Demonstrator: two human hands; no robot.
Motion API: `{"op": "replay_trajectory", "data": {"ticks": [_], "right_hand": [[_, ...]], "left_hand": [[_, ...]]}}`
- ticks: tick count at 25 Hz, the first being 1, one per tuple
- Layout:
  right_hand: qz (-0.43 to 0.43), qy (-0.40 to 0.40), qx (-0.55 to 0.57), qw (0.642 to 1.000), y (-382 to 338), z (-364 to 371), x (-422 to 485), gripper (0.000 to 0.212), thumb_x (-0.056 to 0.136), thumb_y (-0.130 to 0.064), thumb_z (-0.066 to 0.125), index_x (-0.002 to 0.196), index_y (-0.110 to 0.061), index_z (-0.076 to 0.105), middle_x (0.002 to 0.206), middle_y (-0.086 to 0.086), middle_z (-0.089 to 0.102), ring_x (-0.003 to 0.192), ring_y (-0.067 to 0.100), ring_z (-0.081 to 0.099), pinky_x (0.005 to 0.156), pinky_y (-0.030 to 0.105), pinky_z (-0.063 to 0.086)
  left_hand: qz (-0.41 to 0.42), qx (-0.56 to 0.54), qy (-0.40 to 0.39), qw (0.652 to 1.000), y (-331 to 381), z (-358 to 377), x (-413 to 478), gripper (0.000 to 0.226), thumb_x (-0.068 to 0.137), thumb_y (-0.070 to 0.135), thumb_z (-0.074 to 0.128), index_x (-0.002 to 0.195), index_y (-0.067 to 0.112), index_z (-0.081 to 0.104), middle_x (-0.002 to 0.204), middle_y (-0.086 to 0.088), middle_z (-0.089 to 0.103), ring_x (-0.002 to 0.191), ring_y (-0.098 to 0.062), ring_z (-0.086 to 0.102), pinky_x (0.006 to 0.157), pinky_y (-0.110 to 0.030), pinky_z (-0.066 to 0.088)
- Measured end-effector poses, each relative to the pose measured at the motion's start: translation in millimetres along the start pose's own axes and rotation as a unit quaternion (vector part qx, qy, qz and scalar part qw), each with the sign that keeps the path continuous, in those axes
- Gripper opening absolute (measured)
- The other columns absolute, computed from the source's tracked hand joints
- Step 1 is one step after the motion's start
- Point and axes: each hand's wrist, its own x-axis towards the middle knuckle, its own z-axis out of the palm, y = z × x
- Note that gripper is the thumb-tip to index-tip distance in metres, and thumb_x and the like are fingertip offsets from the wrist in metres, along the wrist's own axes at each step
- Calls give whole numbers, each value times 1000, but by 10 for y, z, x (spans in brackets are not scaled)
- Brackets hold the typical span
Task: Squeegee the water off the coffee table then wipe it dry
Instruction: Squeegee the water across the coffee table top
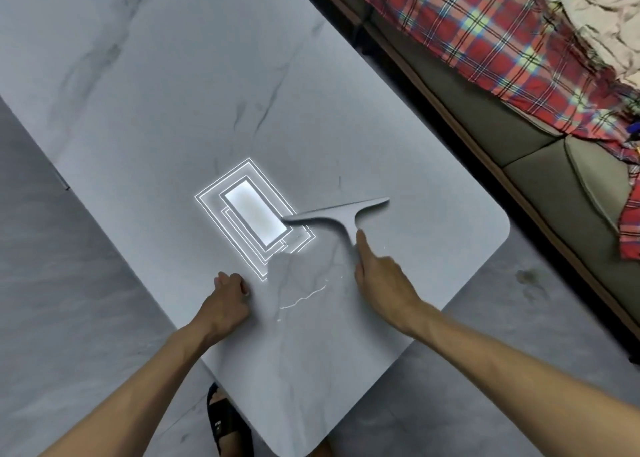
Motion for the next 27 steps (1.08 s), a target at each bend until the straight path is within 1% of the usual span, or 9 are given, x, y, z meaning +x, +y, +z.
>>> {"op": "replay_trajectory", "data": {"ticks": [2, 4, 6, 7, 9, 11, 15, 22, 27], "right_hand": [[-24, -29, -78, 996, 99, 121, -241, 65, 101, -14, 31, 154, -28, -5, 89, 14, 61, 78, 31, 59, 66, 35, 44], [-43, -46, -159, 985, 176, 184, -490, 69, 100, -14, 34, 155, -27, -7, 84, 7, 56, 75, 26, 58, 63, 32, 41], [-39, -71, -165, 983, 227, 140, -659, 72, 98, -11, 37, 155, -27, -5, 85, 5, 56, 75, 24, 56, 65, 33, 44], [-40, -77, -144, 986, 225, 74, -677, 71, 98, -11, 37, 155, -27, -3, 86, 6, 58, 76, 25, 57, 68, 35, 48], [-65, -48, -85, 993, 121, -54, -559, 63, 101, -19, 34, 154, -30, 3, 85, 9, 60, 76, 29, 59, 72, 40, 52], [-87, -8, -31, 996, -108, -106, -294, 57, 101, -23, 32, 152, -30, 9, 84, 11, 60, 77, 33, 58, 73, 42, 52], [-107, -30, -46, 993, -436, 111, 32, 59, 101, -21, 32, 153, -30, 7, 96, 16, 61, 85, 36, 57, 72, 38, 46], [-97, -47, -217, 970, 341, 164, -487, 64, 101, -19, 32, 155, -32, 0, 80, 2, 50, 69, 23, 50, 61, 32, 36], [-63, -78, -163, 981, 638, -196, -630, 59, 100, -21, 32, 154, -32, 10, 89, 6, 62, 80, 28, 60, 69, 34, 48]], "left_hand": [[-1, -11, -3, 1000, 3, -2, -24, 27, 76, -3, 41, 97, 13, 43, 112, -11, 40, 85, -31, 52, 57, -30, 34], [1, -20, -9, 1000, -29, 16, -52, 27, 76, -4, 42, 97, 13, 43, 125, -16, 39, 105, -36, 52, 59, -29, 34], [8, -38, -8, 999, -78, 25, -98, 28, 76, -5, 43, 96, 14, 42, 129, -17, 41, 120, -38, 46, 56, -24, 30], [11, -47, -2, 999, -106, 22, -123, 29, 76, -5, 43, 96, 16, 42, 121, -15, 46, 112, -35, 50, 56, -23, 29], [4, -60, 15, 998, -160, -5, -189, 30, 76, -4, 42, 97, 18, 41, 96, -10, 53, 75, -23, 50, 53, -27, 32], [-7, -70, 35, 997, -197, -28, -230, 30, 77, -2, 41, 98, 18, 42, 77, -6, 50, 61, -19, 44, 50, -29, 32], [-9, -66, 60, 996, -245, -58, -255, 29, 78, -2, 41, 99, 18, 42, 74, -5, 50, 60, -19, 44, 49, -28, 31], [10, -49, 27, 998, -79, 8, -221, 30, 77, 2, 43, 99, 22, 39, 69, -4, 48, 57, -18, 41, 49, -29, 29], [30, -59, -4, 998, 275, 177, -140, 30, 75, 5, 45, 96, 24, 39, 78, -2, 52, 62, -19, 45, 51, -30, 32]]}}
